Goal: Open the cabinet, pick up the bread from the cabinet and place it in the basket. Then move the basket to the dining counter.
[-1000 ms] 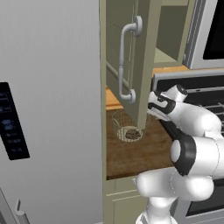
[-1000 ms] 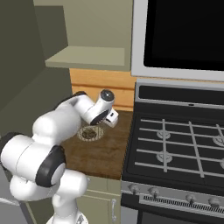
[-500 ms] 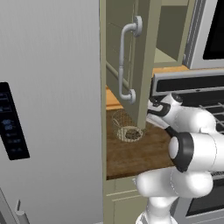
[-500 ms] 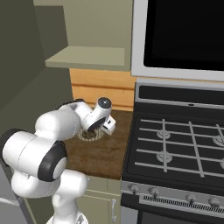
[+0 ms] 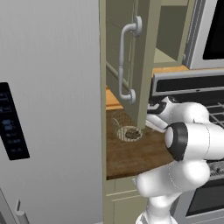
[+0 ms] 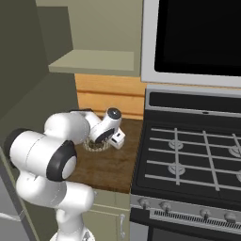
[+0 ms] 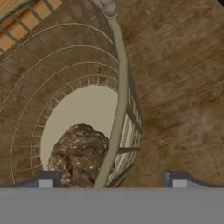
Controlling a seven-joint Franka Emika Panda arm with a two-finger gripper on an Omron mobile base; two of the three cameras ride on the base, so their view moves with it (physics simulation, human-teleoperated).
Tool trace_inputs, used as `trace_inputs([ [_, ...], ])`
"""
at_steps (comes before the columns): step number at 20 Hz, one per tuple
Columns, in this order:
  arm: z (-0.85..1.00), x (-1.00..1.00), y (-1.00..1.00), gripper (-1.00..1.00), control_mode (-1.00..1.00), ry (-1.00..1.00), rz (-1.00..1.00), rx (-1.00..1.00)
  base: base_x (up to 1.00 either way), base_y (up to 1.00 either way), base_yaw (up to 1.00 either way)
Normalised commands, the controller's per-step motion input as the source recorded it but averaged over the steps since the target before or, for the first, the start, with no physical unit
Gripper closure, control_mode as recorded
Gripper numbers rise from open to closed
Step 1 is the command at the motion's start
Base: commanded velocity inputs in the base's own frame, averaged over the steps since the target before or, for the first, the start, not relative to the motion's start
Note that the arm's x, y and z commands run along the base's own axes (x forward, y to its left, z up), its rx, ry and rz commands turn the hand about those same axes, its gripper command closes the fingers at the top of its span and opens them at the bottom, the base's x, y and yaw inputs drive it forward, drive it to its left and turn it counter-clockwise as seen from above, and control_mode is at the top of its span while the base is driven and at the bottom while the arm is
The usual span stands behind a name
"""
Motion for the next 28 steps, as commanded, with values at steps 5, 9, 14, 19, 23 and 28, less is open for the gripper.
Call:
trace_inputs([
  [5, -0.3, -0.03, 0.28, 1.0, -1.0, 0.04, 0.0, 0.0, 0.0, 0.0, 0.0],
  [9, -0.11, -0.44, 0.21, 1.0, -1.0, -0.01, -0.01, 0.0, 0.0, 0.0, 0.0],
  [14, 0.24, -0.97, 0.01, 1.0, -1.0, -0.14, -0.09, 0.01, 0.0, 0.0, 0.0],
  [19, 0.98, -0.93, -0.09, 1.0, -1.0, -0.06, -0.15, 0.01, 0.0, 0.0, 0.0],
  [23, 1.0, -0.7, -0.11, 1.0, -1.0, 0.0, -0.1, 0.0, 0.0, 0.0, 0.0],
  [28, 1.0, -0.5, 0.0, 1.0, -1.0, 0.0, -0.12, 0.0, 0.0, 0.0, 0.0],
])
